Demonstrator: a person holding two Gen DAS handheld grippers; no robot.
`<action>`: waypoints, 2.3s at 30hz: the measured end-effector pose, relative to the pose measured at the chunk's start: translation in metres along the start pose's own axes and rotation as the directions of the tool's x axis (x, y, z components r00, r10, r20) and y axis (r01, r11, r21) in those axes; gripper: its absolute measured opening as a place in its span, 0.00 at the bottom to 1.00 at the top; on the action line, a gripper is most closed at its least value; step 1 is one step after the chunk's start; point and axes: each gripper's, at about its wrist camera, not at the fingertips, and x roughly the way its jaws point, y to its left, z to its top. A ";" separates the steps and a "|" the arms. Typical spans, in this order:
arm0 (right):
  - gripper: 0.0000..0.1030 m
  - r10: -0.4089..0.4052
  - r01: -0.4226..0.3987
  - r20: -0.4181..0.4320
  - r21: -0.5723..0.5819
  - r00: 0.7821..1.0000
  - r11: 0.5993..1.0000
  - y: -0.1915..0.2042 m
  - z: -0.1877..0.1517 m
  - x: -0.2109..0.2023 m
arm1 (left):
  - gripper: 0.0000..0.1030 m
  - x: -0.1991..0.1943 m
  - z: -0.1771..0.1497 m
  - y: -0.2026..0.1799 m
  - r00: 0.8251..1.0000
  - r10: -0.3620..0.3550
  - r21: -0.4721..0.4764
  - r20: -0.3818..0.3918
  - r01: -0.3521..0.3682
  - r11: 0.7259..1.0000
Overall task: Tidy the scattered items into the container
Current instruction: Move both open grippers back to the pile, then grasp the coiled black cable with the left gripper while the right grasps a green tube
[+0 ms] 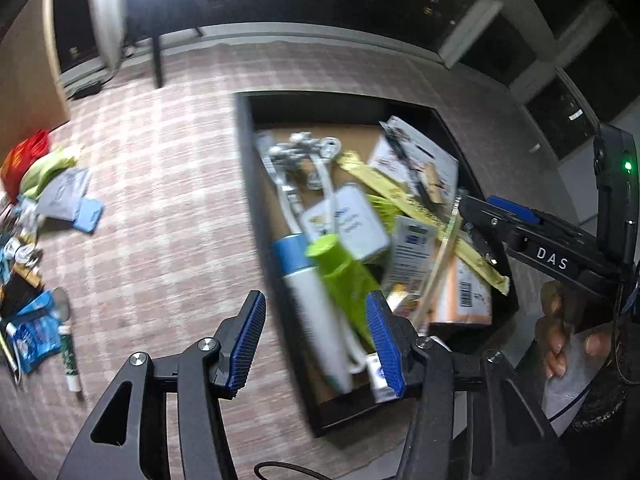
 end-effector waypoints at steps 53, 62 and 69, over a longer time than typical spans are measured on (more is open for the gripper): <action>0.54 0.123 -0.193 -0.223 -0.327 0.967 0.925 0.371 -0.084 0.085 | 0.47 -0.122 -0.131 0.444 0.948 0.317 -0.397 0.013 -0.286 0.872; 0.54 0.049 -0.119 -0.258 -0.262 0.965 0.958 0.379 -0.083 0.102 | 0.46 -0.075 -0.084 0.448 0.911 0.395 -0.033 -0.121 -0.402 0.915; 0.54 0.025 -0.094 -0.298 -0.221 0.954 0.971 0.384 -0.084 0.115 | 0.46 -0.048 -0.077 0.450 0.891 0.412 0.093 -0.192 -0.401 0.911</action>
